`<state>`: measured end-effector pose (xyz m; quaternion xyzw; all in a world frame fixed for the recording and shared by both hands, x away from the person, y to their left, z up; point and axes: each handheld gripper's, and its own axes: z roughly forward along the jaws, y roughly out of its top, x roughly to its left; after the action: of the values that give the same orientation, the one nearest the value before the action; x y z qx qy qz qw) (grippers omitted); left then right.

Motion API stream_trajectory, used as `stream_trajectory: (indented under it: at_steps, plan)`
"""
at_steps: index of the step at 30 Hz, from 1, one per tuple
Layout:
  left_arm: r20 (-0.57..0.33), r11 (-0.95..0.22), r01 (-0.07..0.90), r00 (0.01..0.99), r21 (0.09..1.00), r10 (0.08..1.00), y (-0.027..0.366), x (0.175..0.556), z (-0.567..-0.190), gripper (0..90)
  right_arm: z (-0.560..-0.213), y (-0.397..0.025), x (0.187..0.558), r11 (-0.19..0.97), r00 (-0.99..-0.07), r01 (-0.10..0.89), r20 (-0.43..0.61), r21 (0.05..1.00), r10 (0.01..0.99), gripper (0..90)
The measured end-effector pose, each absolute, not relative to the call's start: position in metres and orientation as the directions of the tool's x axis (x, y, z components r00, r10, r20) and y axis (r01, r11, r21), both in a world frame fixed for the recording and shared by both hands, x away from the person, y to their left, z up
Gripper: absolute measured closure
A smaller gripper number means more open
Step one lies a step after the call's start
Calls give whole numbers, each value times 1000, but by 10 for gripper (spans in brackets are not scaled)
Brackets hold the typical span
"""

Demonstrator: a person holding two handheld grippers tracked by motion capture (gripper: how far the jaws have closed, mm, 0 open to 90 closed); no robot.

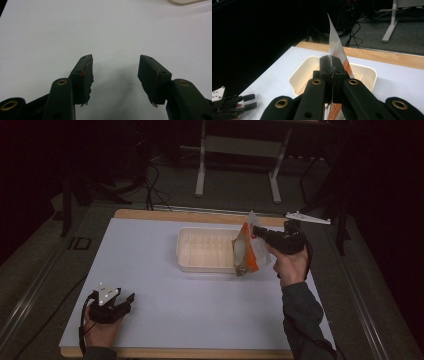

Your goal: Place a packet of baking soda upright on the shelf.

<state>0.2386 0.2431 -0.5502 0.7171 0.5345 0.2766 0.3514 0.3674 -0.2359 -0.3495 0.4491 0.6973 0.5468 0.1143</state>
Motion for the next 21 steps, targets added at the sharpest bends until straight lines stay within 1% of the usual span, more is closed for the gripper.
stream_trajectory:
  at_steps: [21]
  plan:
    - [19,-179,571,276,801,961,243,238,-550,455,-354,-227,393,-23,-523,473,302,881,797,900]
